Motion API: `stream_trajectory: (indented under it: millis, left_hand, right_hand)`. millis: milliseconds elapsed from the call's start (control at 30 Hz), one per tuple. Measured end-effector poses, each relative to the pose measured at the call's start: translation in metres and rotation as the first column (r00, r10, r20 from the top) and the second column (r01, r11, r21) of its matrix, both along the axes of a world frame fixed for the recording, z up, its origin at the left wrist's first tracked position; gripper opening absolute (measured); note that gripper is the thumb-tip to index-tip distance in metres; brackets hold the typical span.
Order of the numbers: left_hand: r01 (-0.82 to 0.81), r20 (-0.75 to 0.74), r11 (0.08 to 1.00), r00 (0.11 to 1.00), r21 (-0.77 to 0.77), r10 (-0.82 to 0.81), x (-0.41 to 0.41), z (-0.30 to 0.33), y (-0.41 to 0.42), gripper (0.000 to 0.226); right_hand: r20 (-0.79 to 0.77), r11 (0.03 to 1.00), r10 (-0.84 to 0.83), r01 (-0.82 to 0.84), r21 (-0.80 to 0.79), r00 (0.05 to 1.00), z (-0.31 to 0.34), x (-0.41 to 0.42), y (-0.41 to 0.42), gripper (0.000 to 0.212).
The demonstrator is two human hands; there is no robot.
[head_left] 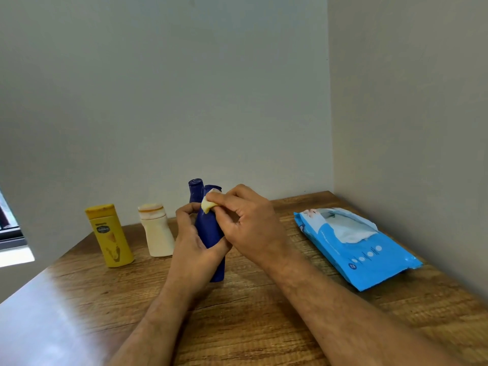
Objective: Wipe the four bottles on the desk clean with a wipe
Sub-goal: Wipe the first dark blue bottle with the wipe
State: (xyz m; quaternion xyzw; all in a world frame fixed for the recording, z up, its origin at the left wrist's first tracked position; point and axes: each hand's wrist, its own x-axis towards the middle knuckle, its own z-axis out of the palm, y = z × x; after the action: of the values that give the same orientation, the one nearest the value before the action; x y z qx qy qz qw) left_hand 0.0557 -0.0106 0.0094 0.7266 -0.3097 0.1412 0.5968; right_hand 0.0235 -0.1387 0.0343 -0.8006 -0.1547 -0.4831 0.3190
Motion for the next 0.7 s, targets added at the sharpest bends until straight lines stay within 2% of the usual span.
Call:
stream_trajectory:
  millis: [67, 200, 300, 400, 500, 633, 700]
  left_hand:
    - [-0.011, 0.017, 1.0, 1.0, 0.006, 0.011, -0.001, 0.0, 0.0, 0.072]
    - [-0.004, 0.001, 1.0, 1.0, -0.021, 0.004, -0.002, 0.0, -0.002, 0.074]
    - [-0.01, -0.032, 0.996, 0.999, -0.086, 0.007, -0.003, 0.001, -0.003, 0.074]
    - [0.008, -0.045, 0.997, 0.999, -0.07, -0.011, -0.004, 0.003, -0.003, 0.072]
    - [0.028, -0.06, 0.998, 0.998, -0.063, -0.032, -0.006, 0.005, -0.003, 0.069]
    - [0.035, -0.056, 0.998, 0.998, -0.05, -0.037, -0.005, 0.004, -0.002, 0.07]
    - [0.028, -0.041, 0.999, 0.999, -0.039, -0.03, -0.006, 0.004, -0.003, 0.071]
  right_hand:
    - [0.001, 1.0, -0.002, 0.002, 0.006, 1.0, -0.001, 0.001, 0.0, 0.026]
    - [0.018, 0.992, -0.001, -0.001, 0.128, 1.0, 0.0, 0.0, -0.002, 0.023]
    - [-0.044, 0.986, -0.037, 0.044, 0.163, 0.998, 0.0, 0.0, -0.004, 0.021]
    - [-0.086, 0.977, -0.033, 0.05, 0.206, 0.996, -0.001, 0.003, -0.004, 0.02]
    - [-0.058, 0.963, -0.022, 0.037, 0.266, 0.998, 0.001, 0.003, 0.002, 0.019]
    - [-0.042, 0.987, -0.006, 0.013, 0.159, 0.999, 0.002, 0.001, 0.006, 0.021]
    - [-0.041, 0.987, -0.012, 0.018, 0.158, 0.999, 0.001, 0.001, 0.005, 0.021]
